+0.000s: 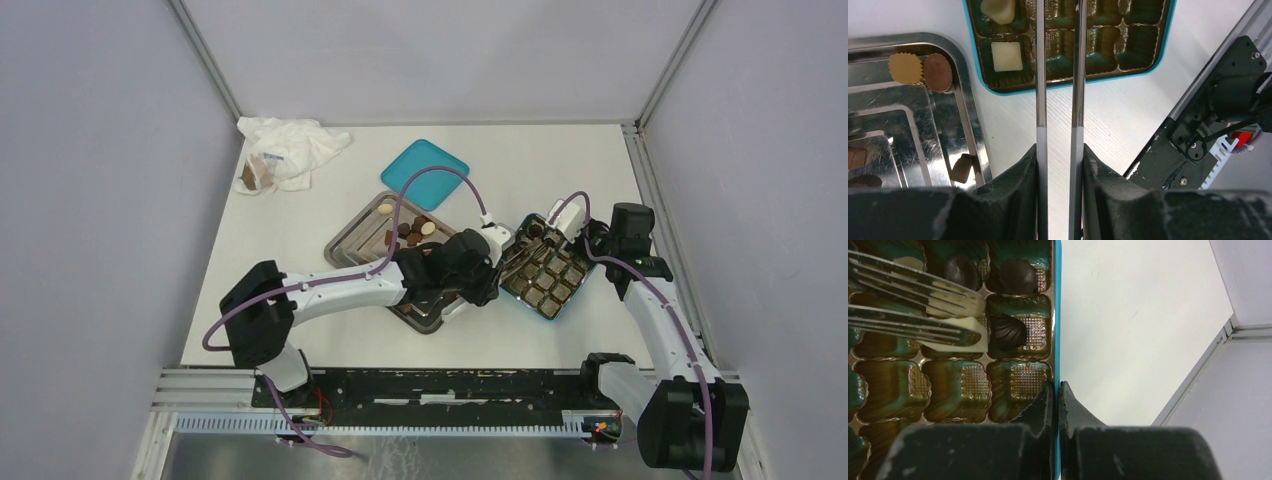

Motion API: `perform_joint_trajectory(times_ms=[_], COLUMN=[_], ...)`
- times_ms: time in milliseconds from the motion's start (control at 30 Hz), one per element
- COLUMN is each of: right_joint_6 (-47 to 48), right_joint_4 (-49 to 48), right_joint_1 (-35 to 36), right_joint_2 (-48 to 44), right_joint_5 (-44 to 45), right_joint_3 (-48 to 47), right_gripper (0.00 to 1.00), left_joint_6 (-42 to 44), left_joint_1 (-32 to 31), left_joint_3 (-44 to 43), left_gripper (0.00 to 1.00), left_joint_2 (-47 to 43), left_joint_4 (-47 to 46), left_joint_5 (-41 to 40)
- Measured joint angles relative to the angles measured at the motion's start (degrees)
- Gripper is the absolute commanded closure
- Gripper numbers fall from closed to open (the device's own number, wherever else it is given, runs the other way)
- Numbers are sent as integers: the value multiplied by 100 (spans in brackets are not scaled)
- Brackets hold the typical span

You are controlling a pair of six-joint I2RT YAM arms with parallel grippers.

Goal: Pack the chocolate
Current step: Place the fake chocolate in the packing box.

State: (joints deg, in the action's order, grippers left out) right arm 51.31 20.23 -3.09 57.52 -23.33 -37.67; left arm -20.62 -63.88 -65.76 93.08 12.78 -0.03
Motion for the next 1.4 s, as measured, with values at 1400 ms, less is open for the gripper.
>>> perform_joint_trajectory(times_ms=[1400], right_joint_6=[-256], right_joint_4=[-39], right_joint_1=[0], right_joint_2=[841], right_joint_5=[315], right_joint_3=[-7], right_gripper=[88], left_joint_6=[-2], left_joint_1=[0], left_joint_3=[706], left_gripper=[62], left_joint_2=[-1331], left_joint_4=[391], left_joint_5=[-1145])
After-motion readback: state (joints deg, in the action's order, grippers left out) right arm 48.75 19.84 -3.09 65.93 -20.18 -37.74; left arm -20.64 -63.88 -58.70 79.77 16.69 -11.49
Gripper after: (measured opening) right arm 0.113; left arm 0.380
